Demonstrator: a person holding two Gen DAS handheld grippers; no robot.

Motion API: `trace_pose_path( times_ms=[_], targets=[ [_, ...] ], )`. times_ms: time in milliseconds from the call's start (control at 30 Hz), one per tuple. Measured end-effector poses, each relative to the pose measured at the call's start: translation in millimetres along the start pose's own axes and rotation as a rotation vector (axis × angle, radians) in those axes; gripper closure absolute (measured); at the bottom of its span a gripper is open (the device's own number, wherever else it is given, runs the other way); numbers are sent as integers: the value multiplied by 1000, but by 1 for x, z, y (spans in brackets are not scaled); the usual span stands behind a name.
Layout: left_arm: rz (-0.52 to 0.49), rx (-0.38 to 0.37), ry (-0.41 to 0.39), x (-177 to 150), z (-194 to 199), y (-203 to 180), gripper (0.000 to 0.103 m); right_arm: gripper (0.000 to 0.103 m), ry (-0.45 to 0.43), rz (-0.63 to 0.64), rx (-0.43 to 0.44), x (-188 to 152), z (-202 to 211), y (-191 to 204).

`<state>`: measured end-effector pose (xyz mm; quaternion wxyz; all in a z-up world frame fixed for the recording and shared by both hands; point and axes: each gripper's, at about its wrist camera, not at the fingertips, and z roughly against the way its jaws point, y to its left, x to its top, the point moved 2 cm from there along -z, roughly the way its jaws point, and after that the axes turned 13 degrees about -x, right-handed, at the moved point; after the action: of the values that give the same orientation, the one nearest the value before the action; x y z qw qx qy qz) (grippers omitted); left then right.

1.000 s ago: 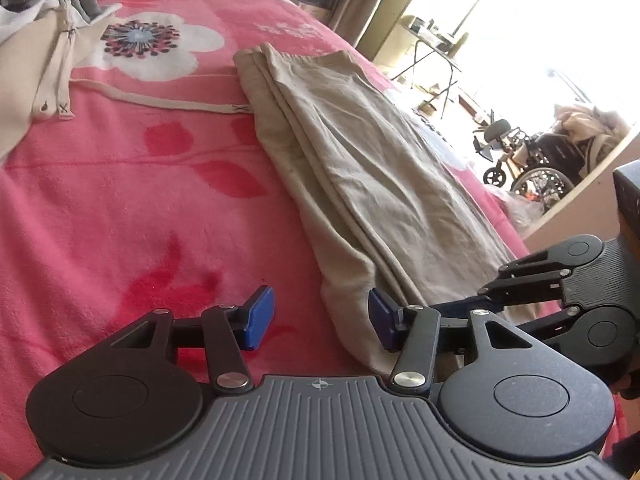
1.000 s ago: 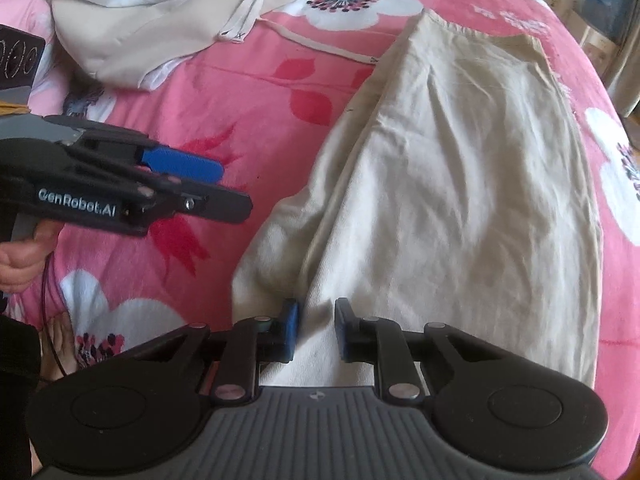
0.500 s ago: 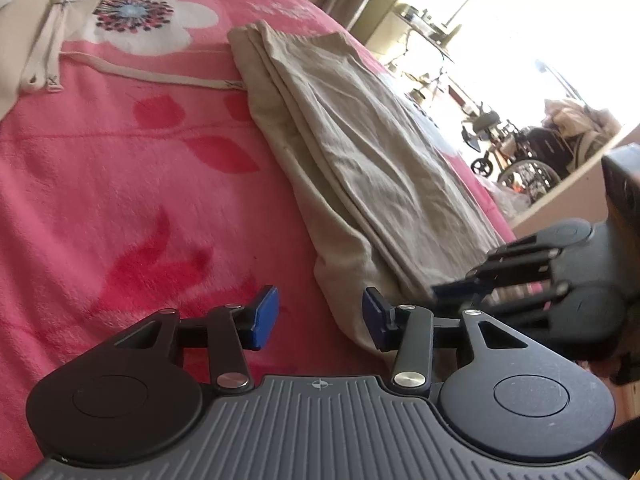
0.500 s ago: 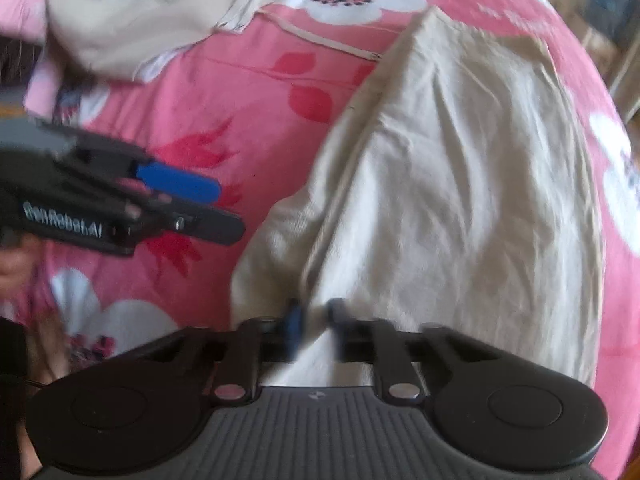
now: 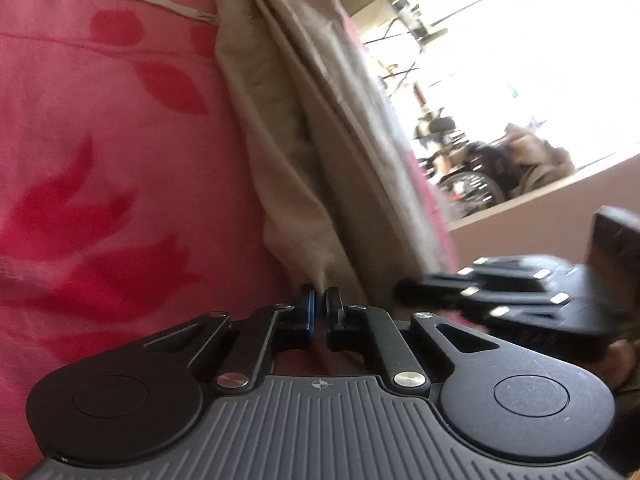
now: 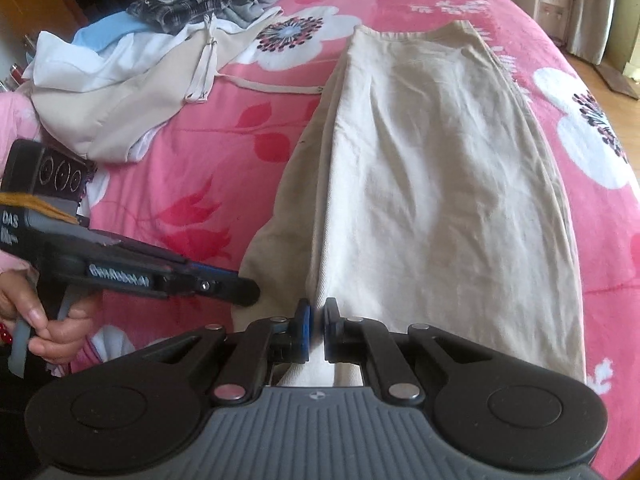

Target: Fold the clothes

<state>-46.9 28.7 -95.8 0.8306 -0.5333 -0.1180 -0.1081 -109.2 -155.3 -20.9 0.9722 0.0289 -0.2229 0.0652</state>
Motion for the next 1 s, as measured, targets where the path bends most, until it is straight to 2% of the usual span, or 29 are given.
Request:
trace_pose_path(
  times_ms=[267,367,500,567,633,900,933,1000],
  targets=[
    [138,-146,10,13,-21,16,101,97,-22,-3,-1,-4,5,-1],
    [131,-118,34,17,-37,20,100,97,-29,-5,-4,-5,6,-2],
    [42,-33,83,17,-57,19,97,97,-39,-3,-8,-6,6,-1],
    [-26,5,95,16,-64,14,96,97,-43,-2,-5,-6,6,-1],
    [-135,49,96,11,-66,2,96,97,-44,0,-4,-6,5,-1],
    [-796,264,134,-39,-80,-52,93,97,-42,-15,23,-7,2,-2],
    [-863,286,139,-45,-82,-57,92,97,-42,-16,26,-7,1,-2],
    [-920,291,144,-49,-81,-64,91,97,-40,-19,28,-7,1,-3]
  ],
)
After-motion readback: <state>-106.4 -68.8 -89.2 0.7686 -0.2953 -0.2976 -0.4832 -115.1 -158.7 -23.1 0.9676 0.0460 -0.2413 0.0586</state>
